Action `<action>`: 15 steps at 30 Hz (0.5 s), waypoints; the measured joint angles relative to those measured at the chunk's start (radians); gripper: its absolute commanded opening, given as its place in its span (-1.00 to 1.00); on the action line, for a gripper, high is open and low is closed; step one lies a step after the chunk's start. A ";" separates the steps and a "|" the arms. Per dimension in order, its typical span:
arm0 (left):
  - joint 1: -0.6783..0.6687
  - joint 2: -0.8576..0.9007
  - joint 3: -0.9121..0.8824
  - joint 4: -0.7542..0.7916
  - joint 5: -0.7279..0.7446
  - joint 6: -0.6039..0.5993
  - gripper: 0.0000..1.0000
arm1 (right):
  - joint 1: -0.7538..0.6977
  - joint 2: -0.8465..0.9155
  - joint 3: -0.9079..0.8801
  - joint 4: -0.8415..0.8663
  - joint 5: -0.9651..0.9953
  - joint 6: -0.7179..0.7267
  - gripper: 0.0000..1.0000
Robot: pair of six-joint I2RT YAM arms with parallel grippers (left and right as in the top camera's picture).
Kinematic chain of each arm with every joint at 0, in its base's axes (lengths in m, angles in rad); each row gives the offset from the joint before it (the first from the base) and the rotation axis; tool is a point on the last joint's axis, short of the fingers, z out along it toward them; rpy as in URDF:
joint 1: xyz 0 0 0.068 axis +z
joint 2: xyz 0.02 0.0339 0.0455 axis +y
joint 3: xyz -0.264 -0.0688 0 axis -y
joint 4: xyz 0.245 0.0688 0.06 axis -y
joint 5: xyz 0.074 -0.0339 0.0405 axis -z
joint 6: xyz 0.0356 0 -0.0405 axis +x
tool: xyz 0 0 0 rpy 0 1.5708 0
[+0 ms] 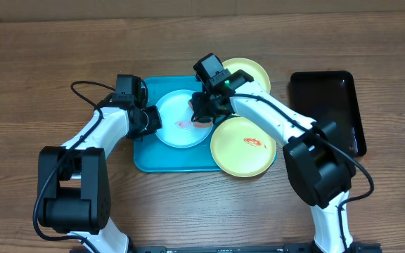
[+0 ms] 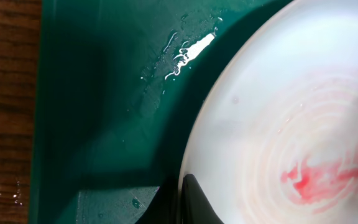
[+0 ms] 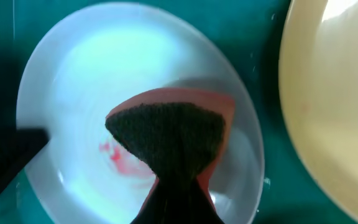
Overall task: Clean dirty plates on tray and stack at the side
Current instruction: 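Scrub the blue plate with the sponge while the left gripper holds it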
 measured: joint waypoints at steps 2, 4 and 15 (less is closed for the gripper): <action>0.000 0.000 0.000 -0.004 0.003 0.000 -0.91 | 0.000 0.014 0.000 0.027 0.012 0.003 -0.92; 0.000 0.000 0.000 -0.011 0.007 0.000 -0.92 | 0.000 0.031 0.000 0.044 0.015 0.003 -0.93; 0.000 0.000 0.000 -0.015 0.014 0.000 -0.92 | 0.003 0.074 0.001 0.050 -0.011 0.010 -0.93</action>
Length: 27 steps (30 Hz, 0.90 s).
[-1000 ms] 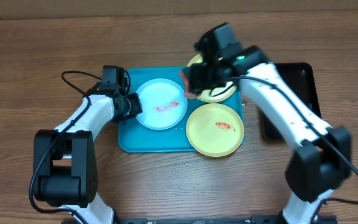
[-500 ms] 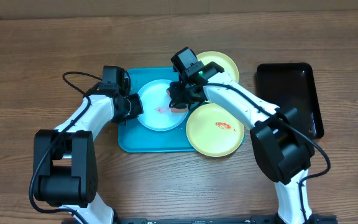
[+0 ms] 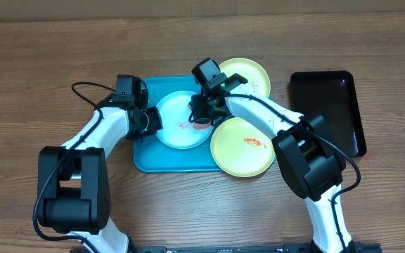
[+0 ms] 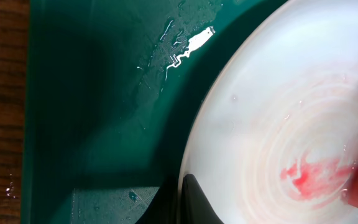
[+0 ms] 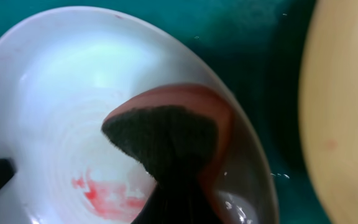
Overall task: Clean dirty plates on tray and stack at the side
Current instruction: 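Scrub the blue plate with the sponge while the left gripper holds it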
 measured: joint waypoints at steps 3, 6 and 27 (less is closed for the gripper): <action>0.000 0.000 0.000 0.000 0.000 0.000 -0.92 | 0.012 0.003 0.000 0.036 -0.028 0.017 -0.93; 0.000 0.000 0.000 0.000 0.000 0.000 -0.92 | 0.043 0.006 0.000 0.059 -0.049 0.044 -0.93; 0.000 0.000 0.000 0.000 0.005 0.000 -0.92 | 0.098 0.013 0.031 -0.022 0.084 0.041 -0.93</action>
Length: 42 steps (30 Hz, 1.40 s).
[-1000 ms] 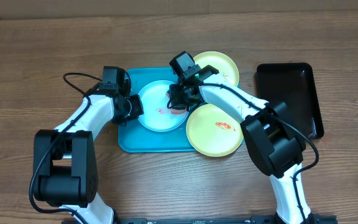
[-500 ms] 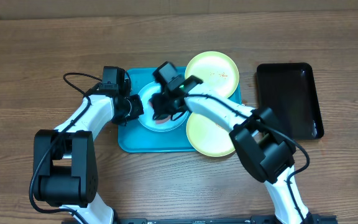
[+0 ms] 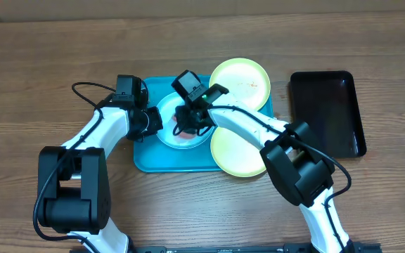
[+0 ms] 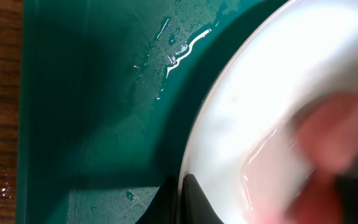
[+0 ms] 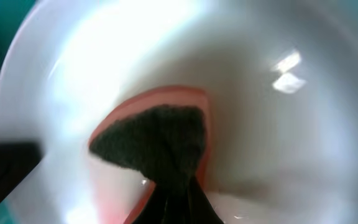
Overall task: Clean dirty plates on tray and stack at the side
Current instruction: 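Scrub the blue plate with the sponge while the left gripper holds it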
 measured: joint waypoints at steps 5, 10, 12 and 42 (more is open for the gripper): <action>0.000 0.000 0.000 0.000 0.000 0.000 -0.91 | -0.042 0.003 0.001 0.084 0.089 -0.041 -0.93; 0.000 0.000 0.000 0.000 0.000 0.000 -0.92 | -0.052 0.005 0.001 0.174 0.066 -0.056 -0.93; 0.000 0.000 0.000 0.000 0.000 0.000 -0.92 | -0.045 0.005 0.001 0.196 0.029 -0.059 -0.93; 0.000 0.000 0.000 0.000 0.000 0.000 -0.92 | 0.006 0.004 0.026 0.023 0.278 -0.259 -0.93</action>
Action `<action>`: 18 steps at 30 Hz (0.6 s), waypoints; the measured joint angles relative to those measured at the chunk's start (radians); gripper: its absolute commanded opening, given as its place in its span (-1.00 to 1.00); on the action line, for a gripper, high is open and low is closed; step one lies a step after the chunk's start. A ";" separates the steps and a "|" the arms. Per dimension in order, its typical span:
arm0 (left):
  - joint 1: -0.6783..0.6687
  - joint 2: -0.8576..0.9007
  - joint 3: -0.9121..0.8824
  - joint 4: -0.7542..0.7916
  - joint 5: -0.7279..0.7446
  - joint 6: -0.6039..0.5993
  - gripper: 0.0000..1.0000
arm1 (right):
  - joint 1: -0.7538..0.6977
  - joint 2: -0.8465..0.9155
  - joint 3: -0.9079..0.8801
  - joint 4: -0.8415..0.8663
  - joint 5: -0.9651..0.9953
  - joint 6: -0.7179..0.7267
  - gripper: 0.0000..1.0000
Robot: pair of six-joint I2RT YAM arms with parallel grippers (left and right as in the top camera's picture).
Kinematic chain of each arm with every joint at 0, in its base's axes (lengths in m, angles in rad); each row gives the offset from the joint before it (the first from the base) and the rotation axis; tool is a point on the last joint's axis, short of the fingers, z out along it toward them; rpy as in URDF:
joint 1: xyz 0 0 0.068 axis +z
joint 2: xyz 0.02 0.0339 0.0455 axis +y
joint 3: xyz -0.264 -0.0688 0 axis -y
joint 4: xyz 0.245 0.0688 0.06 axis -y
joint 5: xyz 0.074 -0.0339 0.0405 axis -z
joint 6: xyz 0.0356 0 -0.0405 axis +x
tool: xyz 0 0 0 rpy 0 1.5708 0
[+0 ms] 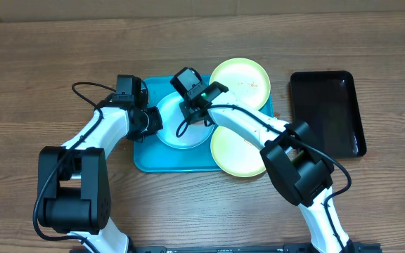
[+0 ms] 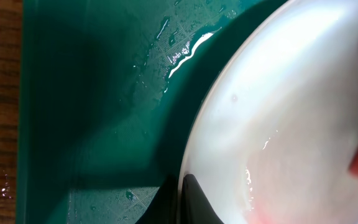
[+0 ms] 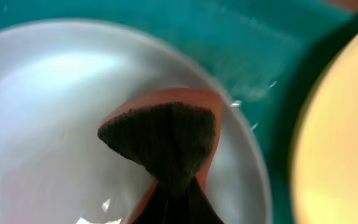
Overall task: Clean dirty plates on tray and stack at the side
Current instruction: 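Scrub the blue plate with the sponge while the left gripper holds it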
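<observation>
A white plate (image 1: 176, 132) lies on the teal tray (image 1: 146, 158). My left gripper (image 1: 149, 121) is shut on the plate's left rim, a dark finger (image 2: 194, 200) lying over the edge. My right gripper (image 1: 193, 111) is shut on a sponge (image 3: 160, 138), orange with a dark scouring face, pressed on the plate's far right part. The white plate (image 2: 291, 106) is wet, with a faint pink film low in the left wrist view. Two yellow plates flank the tray: one (image 1: 241, 79) behind, one (image 1: 239, 156) in front, partly under my right arm.
A black tray (image 1: 327, 112) sits on the wooden table at the right. Water drops glint on the teal tray (image 2: 92, 124) beside the plate. The yellow plate (image 3: 337, 143) lies close to the sponge's right side.
The sponge in my right gripper has moved from the middle of the white plate to its far right part. Only a faint pink film shows where it was. My left gripper has not moved.
At first the sponge was at the plate's right side, with a red stain in the middle. Then it stood beside the stain, then on it. Now the sponge is back toward the rim and the stain is a pale pink smear. My left gripper held the rim throughout.
</observation>
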 measured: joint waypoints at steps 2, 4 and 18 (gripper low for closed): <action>0.000 0.000 0.000 0.000 0.000 0.000 -0.92 | -0.002 0.000 0.000 0.021 0.019 -0.016 -0.93; 0.000 0.000 0.000 0.000 0.000 0.000 -0.92 | -0.003 0.000 0.000 0.043 0.014 -0.024 -0.93; 0.000 0.000 0.000 0.000 0.000 0.000 -0.92 | 0.006 0.000 0.000 0.087 -0.426 0.080 -0.93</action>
